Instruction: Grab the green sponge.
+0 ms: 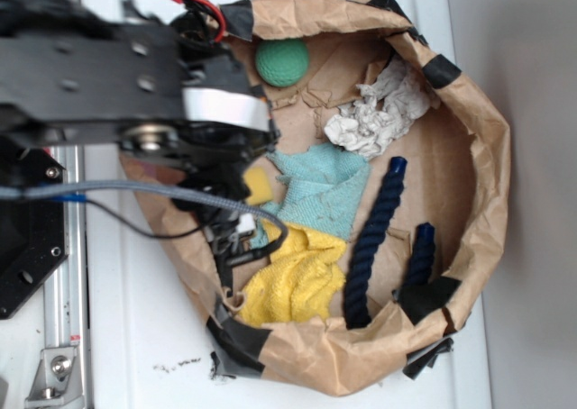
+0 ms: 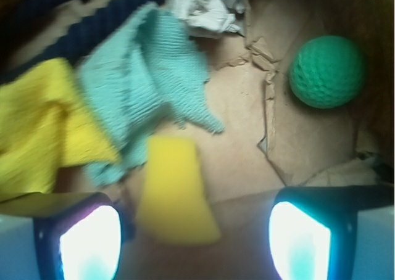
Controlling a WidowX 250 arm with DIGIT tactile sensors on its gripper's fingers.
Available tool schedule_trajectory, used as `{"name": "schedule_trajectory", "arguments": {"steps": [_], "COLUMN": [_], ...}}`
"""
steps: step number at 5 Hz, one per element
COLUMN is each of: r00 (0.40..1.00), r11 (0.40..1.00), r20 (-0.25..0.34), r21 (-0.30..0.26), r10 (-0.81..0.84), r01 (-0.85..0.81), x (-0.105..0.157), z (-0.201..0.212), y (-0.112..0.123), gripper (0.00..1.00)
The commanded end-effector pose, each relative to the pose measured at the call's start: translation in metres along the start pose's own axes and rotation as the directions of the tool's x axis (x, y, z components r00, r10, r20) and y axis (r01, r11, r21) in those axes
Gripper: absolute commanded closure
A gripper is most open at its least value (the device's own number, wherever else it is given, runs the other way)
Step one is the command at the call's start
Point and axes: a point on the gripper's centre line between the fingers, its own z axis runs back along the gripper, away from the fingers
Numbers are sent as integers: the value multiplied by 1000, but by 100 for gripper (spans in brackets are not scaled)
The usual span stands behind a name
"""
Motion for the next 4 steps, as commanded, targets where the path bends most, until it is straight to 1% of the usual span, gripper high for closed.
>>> {"name": "schedule_trajectory", "arguments": {"steps": [1,2,3,4], "r00": [999,995,991,973], "r11": [1000,999,996,983], "r20": [-36,-94,-110,-153], "r21": [20,22,-47,-87], "r10": [18,-25,-79,-175], "r01": [-18,28,75,163], "x": [16,16,13,-6], "z": [-29,-50,-55,-61], "y": [12,1,-15,-41], "gripper": [0,0,0,0]}}
